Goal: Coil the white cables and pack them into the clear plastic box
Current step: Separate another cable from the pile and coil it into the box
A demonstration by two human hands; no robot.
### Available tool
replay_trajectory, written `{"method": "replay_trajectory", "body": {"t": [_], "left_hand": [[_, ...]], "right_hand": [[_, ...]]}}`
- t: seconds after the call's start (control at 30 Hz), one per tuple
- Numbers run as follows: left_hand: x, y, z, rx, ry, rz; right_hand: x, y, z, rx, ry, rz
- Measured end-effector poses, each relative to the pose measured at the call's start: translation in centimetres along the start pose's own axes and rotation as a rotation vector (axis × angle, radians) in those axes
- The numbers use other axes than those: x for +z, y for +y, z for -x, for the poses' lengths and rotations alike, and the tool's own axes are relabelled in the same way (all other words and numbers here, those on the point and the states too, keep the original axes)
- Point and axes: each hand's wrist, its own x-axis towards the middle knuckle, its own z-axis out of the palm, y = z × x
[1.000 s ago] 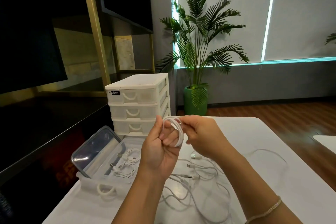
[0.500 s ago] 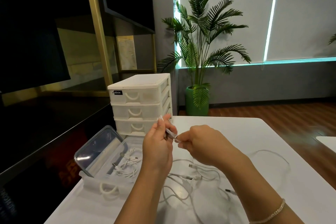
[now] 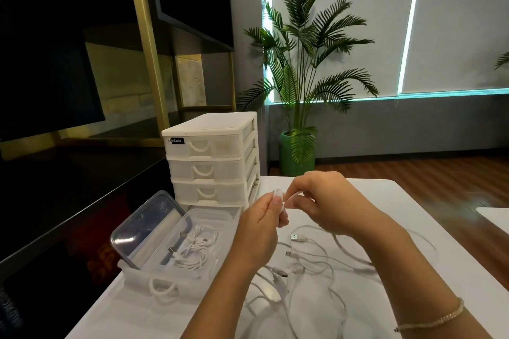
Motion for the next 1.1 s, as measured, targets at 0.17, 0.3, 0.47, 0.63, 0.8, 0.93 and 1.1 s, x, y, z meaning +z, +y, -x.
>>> {"method": "replay_trajectory", "body": {"t": [0.17,0.3,0.47,0.63,0.8,0.93,1.1], "left_hand": [[-0.4,0.1,-0.1,-0.068,-0.134,0.143],[-0.5,0.1,-0.1,-0.054,-0.265,0.237],[-0.5,0.0,0.0,-0.097,-0.335,0.369],[-0.3,0.1,0.2,-0.145,-0.331,0.404],[0.2,0.1,0.1,-0.088,-0.270,0.224],[0.9,0.2,0.2,0.018,-0.151,-0.066],[1.0,0.5,0.4,0.071,-0.003,-0.189]], "right_hand": [[0.0,0.2,-0.1,-0.007,0.028,-0.062],[0.4,0.3,-0.2,-0.021,0.048,-0.104],[1.2,0.5,-0.2,-0.013,0.052,-0.298],[2.2,0.8,-0.4,0.031,0.090,-0.424],[2.9,0.6,-0.7,0.048,0.210,-0.450],[3.5,0.6,-0.8,0.077,0.290,-0.448],[3.7,0.6,-1.0,0.186,0.246,-0.465]]}}
